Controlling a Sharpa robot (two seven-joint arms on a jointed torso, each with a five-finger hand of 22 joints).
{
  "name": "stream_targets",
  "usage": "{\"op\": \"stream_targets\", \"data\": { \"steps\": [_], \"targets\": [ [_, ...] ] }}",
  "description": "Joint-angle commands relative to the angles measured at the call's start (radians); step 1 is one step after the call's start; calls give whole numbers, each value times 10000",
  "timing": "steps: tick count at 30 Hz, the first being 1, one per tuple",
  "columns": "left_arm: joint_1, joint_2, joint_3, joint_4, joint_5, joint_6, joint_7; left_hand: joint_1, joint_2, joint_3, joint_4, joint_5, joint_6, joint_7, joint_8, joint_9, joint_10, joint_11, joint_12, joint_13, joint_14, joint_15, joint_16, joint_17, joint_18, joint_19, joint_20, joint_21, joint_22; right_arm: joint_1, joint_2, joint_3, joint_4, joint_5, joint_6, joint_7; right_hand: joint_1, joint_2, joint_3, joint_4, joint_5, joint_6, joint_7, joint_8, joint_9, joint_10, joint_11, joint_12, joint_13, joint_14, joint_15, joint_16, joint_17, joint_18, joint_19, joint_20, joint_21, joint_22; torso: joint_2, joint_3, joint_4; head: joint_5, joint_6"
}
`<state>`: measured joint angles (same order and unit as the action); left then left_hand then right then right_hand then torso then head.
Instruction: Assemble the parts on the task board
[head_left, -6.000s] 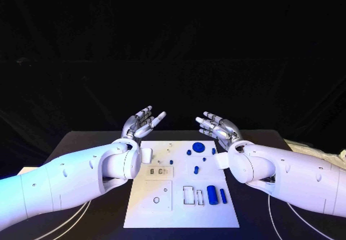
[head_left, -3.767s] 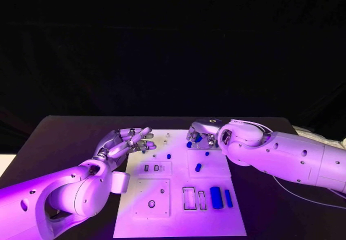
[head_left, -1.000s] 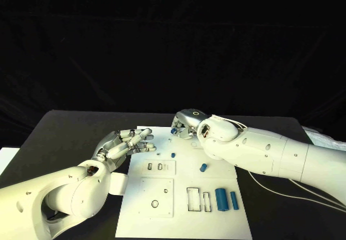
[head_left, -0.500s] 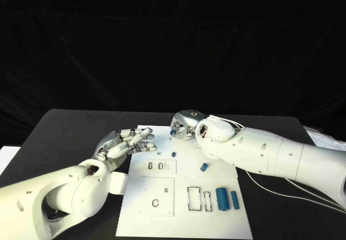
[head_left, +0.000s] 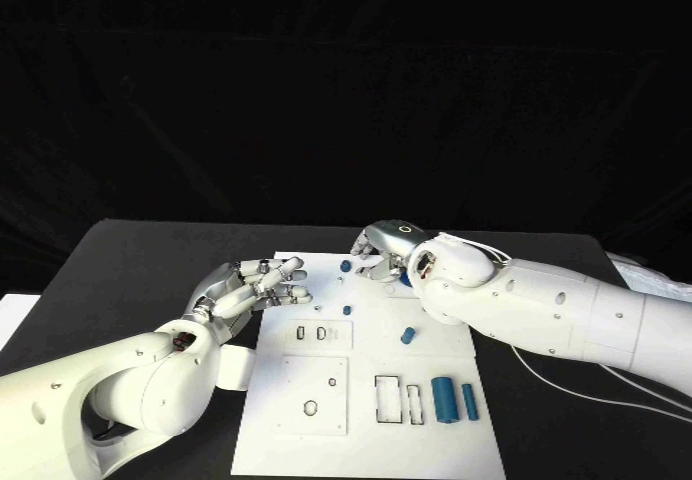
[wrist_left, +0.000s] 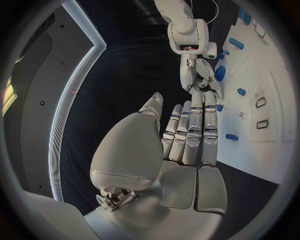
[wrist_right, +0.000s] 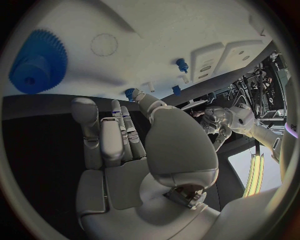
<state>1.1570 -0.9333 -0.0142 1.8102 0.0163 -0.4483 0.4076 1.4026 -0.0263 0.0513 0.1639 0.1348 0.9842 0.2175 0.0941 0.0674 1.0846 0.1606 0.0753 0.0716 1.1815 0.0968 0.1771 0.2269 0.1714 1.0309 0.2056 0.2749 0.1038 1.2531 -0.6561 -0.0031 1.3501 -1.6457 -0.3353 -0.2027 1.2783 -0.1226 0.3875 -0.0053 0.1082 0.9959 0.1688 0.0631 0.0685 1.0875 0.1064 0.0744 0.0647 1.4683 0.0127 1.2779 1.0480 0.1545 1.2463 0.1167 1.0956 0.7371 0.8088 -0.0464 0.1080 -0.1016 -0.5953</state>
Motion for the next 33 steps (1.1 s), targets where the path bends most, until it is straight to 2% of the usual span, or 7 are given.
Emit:
{"op": "stream_targets", "data": {
  "steps": [1,6,11,12,15,18,33],
  "targets": [
    [19,-26,8,23,15,225,17,-12,52,-6,-73,-52,-49,60,-68,-9,-69,19,-67,-12,1,63,-48,13,108,0,45,-60,-13,42,-615,33,618,581,-84,-202,97,-63,-101,-10,24,61,3,28,6,222,-26,104,20,181,27,-46,15,-48,-93,27,-37,-76,9,-7,-45,-57,19],
    [25,-61,7,15,17,244,12,-12,52,-6,-73,-52,-50,60,-69,-9,-70,19,-67,-12,1,63,-48,14,108,0,46,-61,-13,162,-1685,59,1411,1674,447,-558,34,-228,-286,95,90,19,-88,-7,-12,1955,-325,941,415,427,-194,708,1196,-193,360,-156,610,906,10,9,-131,-65,56],
    [26,-58,7,-9,17,261,12,-11,51,-8,-78,-53,-54,60,-72,-9,-74,21,-70,-13,0,64,-52,17,108,0,46,-62,-15,207,-2278,64,1615,2187,807,-957,56,-495,-953,209,504,-286,-379,28,-13,3313,-675,2346,1614,616,-522,1442,2332,-501,1172,-515,1759,2657,31,30,-186,-87,79],
    [27,-54,7,-14,17,264,13,-11,51,-8,-78,-53,-54,60,-72,-9,-74,21,-70,-13,0,64,-52,17,108,0,46,-62,-15,211,-2350,65,1617,2213,872,-1058,29,-529,-1269,308,580,-409,-387,29,-9,3475,-701,3458,2769,646,-537,1595,2565,-591,1366,-549,2071,3159,34,35,-190,-91,82],
    [26,-46,7,-32,17,271,17,-11,51,-8,-78,-53,-54,60,-72,-9,-74,21,-70,-13,0,64,-52,17,108,0,46,-62,-15,216,-2503,65,1589,2246,1044,-1339,162,-424,-1999,617,784,-441,-470,117,28,3236,-679,7670,7384,689,-471,1912,3059,-699,1569,-551,2520,3841,30,31,-161,-144,75],
    [26,-39,6,-43,17,278,18,-9,52,-8,-82,-53,-54,60,-73,-9,-74,20,-71,-12,0,64,-54,19,108,0,47,-64,-16,216,-2541,65,1514,2287,1143,-1467,260,-201,-2383,969,828,-437,-324,175,33,2943,-581,9843,9883,721,-467,2123,3421,-753,1644,-476,2782,4247,24,15,-147,-173,66],
    [26,-20,6,-101,17,287,11,-7,53,-7,-84,-53,-55,59,-75,-8,-75,20,-72,-12,0,65,-56,21,108,0,47,-64,-17,188,-2305,61,1227,2411,1230,-1567,363,-24,-2623,1311,931,-414,-278,245,37,3301,-559,11516,11818,788,-381,2359,3888,-824,1747,-395,3043,4676,28,5,-126,-205,21]
  ]
}}
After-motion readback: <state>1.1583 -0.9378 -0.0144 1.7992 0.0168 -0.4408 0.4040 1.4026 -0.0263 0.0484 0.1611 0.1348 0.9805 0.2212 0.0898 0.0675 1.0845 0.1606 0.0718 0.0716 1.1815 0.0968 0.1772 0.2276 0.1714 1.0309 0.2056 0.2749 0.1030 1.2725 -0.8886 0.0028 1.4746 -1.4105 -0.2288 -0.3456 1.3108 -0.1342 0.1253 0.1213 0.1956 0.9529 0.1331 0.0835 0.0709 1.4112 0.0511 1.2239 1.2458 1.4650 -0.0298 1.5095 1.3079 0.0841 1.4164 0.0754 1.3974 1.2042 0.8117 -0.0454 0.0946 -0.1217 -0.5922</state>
